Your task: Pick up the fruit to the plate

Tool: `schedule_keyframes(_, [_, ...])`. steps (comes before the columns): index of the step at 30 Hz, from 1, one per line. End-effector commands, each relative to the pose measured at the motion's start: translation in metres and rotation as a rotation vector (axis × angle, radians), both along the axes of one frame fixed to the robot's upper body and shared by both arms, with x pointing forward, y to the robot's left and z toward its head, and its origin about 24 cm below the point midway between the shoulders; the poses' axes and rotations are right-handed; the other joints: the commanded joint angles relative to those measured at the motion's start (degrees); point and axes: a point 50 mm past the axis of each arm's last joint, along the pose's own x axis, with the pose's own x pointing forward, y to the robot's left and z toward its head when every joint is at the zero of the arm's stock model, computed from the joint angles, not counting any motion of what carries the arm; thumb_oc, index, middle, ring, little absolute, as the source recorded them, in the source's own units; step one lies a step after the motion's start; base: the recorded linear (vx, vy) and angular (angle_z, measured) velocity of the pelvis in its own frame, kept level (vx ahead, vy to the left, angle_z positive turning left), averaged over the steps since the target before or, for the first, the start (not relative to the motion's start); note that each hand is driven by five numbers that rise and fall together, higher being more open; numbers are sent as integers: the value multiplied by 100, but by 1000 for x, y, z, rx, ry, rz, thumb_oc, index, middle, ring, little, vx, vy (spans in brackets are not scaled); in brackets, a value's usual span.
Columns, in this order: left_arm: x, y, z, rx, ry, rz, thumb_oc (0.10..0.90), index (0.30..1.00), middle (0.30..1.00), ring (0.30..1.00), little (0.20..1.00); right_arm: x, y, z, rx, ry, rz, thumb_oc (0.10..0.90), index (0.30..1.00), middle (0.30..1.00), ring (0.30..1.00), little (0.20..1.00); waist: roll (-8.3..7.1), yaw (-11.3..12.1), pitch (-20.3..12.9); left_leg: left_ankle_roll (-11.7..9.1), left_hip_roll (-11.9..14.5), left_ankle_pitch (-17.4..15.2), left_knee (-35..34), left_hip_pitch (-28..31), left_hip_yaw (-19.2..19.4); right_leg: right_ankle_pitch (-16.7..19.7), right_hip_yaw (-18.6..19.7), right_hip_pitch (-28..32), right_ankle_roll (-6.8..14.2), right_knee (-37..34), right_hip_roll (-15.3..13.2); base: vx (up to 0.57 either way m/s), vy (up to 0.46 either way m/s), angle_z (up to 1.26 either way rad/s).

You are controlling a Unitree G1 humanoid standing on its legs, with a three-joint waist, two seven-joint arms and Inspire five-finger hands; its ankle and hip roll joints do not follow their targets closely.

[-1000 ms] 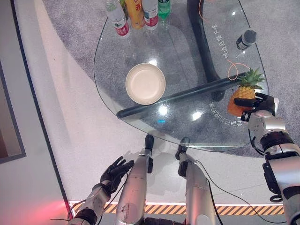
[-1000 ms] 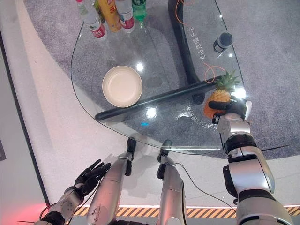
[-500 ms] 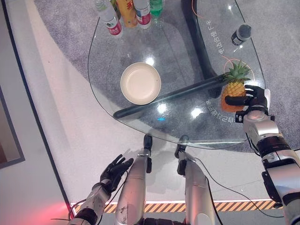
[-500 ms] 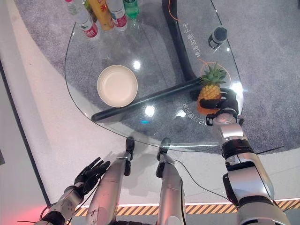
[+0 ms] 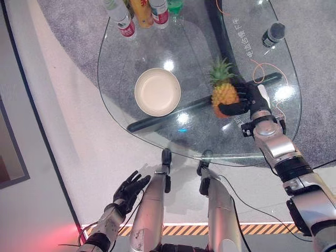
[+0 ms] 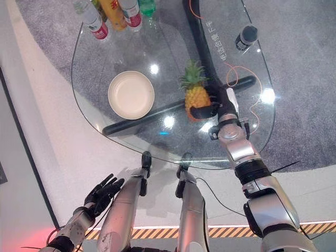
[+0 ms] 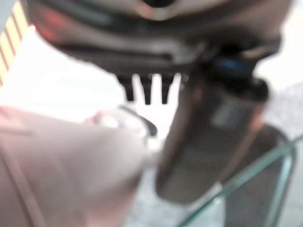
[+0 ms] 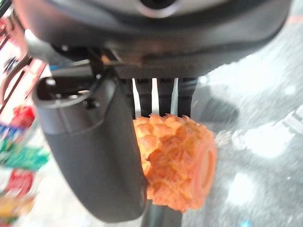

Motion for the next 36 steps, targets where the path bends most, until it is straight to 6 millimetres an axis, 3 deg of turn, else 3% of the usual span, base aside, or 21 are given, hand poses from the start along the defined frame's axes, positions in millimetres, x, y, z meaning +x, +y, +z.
schedule_keyframes(1, [-21, 0, -9, -28, 16, 38, 800, 900, 900, 900, 900, -9, 2, 58, -92, -266, 49, 100, 300, 300, 300, 200, 76, -34, -119, 66, -271, -248, -206, 319, 260, -122, -388, 127, 195, 458, 98, 0, 0, 0])
schedule_keyframes(15, [-14, 5, 1, -47, -72, 95, 800, 900, 900, 900, 900, -23, 12, 67, -110, -355, 95, 100, 300, 300, 300, 200, 63, -102, -119, 77, -237, -275, -278, 520, 320, -170, -392, 267, 234, 494, 75, 0, 0, 0])
schedule_keyframes(26, [-4, 24, 22, -73, -237, 248, 800, 900, 900, 900, 900, -45, 20, 74, -68, -460, 172, 100, 300, 300, 300, 200, 80, -177, -119, 65, -205, -329, -337, 874, 376, -297, -381, 561, 270, 539, 59, 0, 0, 0])
schedule_keyframes(36, [2, 25, 35, -78, -321, 261, 800, 900, 900, 900, 900, -55, 15, 66, -83, -456, 180, 100, 300, 300, 300, 200, 81, -207, -119, 82, -189, -392, -335, 1223, 402, -376, -413, 894, 256, 564, 20, 2, -8, -1])
